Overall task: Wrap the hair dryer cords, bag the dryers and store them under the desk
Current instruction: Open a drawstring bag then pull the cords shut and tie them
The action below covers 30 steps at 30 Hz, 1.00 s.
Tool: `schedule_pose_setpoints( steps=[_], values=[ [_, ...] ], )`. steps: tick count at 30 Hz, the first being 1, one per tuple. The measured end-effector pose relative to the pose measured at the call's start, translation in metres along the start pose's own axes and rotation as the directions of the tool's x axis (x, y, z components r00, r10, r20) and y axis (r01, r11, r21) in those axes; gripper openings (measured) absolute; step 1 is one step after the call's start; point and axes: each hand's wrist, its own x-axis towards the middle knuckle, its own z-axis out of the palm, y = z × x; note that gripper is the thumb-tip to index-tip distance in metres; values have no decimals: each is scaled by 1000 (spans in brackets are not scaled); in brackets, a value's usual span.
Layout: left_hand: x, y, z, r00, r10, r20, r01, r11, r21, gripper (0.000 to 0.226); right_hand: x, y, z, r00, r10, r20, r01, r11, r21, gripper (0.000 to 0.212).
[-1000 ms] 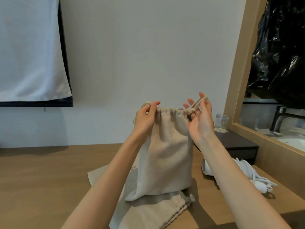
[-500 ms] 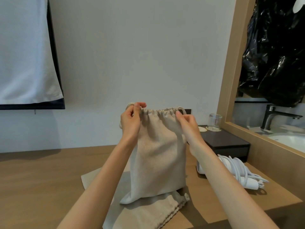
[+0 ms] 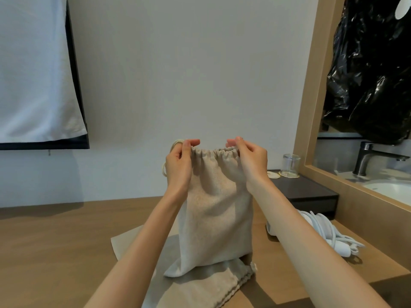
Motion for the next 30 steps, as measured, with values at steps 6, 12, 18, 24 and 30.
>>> schedule_pose_setpoints(
  steps=[6,12,18,24,30],
  values=[
    [14,6,9,987,-41,-158,27,996,-89,37,3,-1,12,959,-47,-280,65,996,54,36],
    [38,6,7,936,-187,-297,108,959,-263,37,7,-2,13,922,99,-374,35,941,337,37],
    [50,10,-8,880,-382,-280,223,856,-466,35,10,1,11,926,162,-340,2,900,436,34],
    [25,-3,-8,950,-259,-174,190,923,-336,33,8,10,6,970,20,-242,77,921,382,30],
    [-9,-10,4,991,-121,-55,111,981,-160,29,-6,35,16,988,-150,38,144,980,134,14]
  ],
)
